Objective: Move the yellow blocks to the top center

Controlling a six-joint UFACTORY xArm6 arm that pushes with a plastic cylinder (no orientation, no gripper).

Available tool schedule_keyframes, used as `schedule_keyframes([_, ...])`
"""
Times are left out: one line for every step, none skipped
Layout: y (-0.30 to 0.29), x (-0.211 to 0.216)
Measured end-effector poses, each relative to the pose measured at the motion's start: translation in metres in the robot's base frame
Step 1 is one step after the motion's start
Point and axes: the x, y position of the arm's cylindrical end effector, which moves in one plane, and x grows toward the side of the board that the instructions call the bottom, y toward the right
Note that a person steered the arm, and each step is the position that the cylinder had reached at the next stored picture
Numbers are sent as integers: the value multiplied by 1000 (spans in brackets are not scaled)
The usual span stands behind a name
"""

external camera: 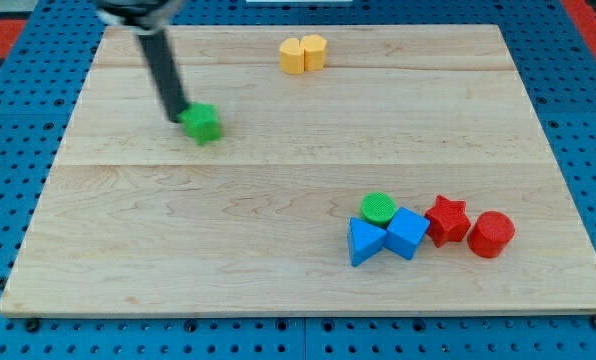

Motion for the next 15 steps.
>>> schedule_keyframes([103, 46])
schedule_keyframes([184, 90])
schedule_keyframes([216, 99])
schedule_keyframes([226, 39])
schedule_keyframes([223, -33])
schedule_keyframes([201, -94])
schedule_keyframes([196, -130])
schedule_keyframes([169, -135])
schedule_keyframes([114, -126])
schedule_keyframes([88, -110])
schedule_keyframes([111, -64])
schedule_keyframes([46, -58])
schedule_keyframes([39, -67])
schedule_keyframes([37, -75])
schedule_keyframes([10, -86])
